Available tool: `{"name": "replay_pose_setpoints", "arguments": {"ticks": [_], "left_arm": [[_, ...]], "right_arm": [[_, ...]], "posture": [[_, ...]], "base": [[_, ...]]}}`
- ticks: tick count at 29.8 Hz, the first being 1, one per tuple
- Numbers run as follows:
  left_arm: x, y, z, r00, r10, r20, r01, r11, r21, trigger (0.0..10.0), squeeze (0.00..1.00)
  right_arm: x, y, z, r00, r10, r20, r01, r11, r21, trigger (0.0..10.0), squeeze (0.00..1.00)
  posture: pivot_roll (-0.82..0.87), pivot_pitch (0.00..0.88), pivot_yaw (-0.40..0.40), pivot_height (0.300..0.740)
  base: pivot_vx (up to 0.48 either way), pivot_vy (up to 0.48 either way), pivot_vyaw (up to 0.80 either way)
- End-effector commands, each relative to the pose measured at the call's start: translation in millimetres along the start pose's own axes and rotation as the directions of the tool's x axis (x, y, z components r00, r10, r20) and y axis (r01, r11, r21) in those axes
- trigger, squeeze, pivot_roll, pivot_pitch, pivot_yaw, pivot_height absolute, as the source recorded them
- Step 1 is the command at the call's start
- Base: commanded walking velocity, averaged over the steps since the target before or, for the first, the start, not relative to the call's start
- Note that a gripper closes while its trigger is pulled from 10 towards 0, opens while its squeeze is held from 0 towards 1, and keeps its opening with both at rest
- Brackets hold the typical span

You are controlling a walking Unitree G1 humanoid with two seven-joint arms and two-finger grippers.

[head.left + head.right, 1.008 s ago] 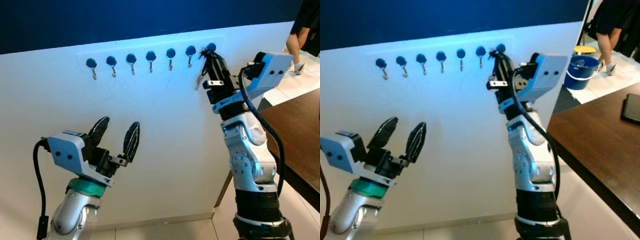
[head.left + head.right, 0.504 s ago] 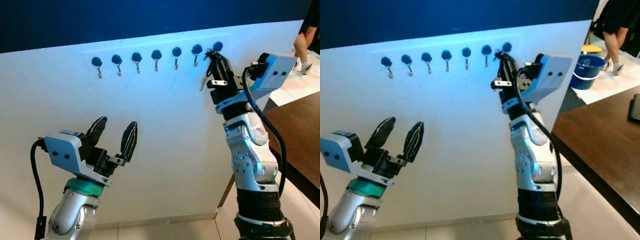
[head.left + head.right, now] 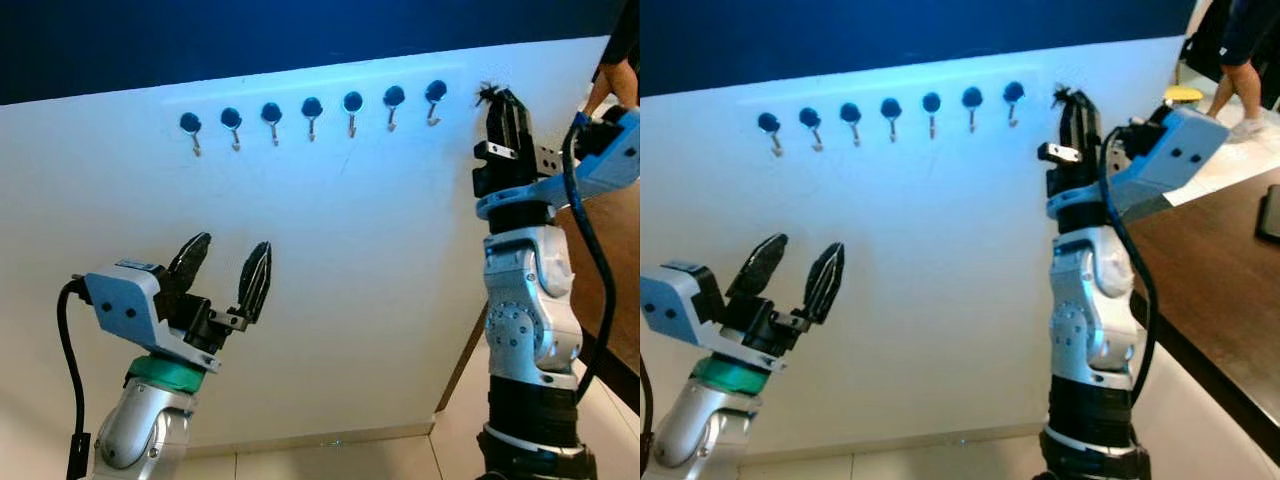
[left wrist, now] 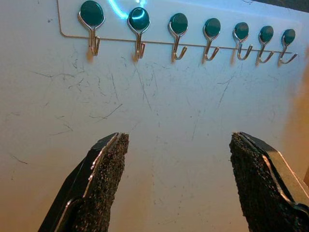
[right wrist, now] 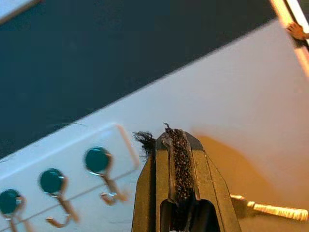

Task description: Hang keys on a hook

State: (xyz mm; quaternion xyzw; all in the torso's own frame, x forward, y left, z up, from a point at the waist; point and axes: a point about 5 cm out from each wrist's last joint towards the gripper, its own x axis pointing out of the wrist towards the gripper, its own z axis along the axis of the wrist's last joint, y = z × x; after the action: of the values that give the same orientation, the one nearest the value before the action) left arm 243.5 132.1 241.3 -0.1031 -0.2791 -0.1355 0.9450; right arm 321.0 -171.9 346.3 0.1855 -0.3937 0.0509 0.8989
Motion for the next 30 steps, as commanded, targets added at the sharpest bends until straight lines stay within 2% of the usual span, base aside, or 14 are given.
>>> {"name": "replay_pose_setpoints", "arguments": {"ticks": [1,15,28,30], "left_arm": [[-2.2,2.7,0.3,1.0,0.01,-0.008,-0.01,1.0,0.006,10.0,0.0],[-2.0,3.1,-0.5,1.0,0.001,-0.013,0.0,1.0,0.014,10.0,0.0],[-2.0,2.6,0.1,1.0,-0.007,-0.013,0.007,1.0,0.01,10.0,0.0],[-2.0,2.1,0.1,1.0,-0.011,-0.013,0.011,1.0,0.008,10.0,0.0]], "right_arm": [[-2.5,-0.2,1.5,1.0,-0.005,0.003,0.005,1.0,0.016,10.0,0.0],[-5.5,-3.4,0.5,1.0,-0.03,-0.001,0.03,0.999,0.027,10.0,0.0],[-1.6,11.9,10.3,0.997,0.053,0.059,-0.055,0.998,0.031,10.0,0.0],[0.0,19.8,11.3,0.993,0.106,0.06,-0.108,0.993,0.037,10.0,0.0]], "posture": [[-0.16,0.128,0.216,0.74],[-0.16,0.119,0.219,0.74],[-0.15,0.117,0.222,0.74],[-0.15,0.117,0.222,0.74]], "base": [[0.0,0.0,0.0],[0.0,0.0,0.0],[0.0,0.0,0.0],[0.0,0.0,0.0]]}}
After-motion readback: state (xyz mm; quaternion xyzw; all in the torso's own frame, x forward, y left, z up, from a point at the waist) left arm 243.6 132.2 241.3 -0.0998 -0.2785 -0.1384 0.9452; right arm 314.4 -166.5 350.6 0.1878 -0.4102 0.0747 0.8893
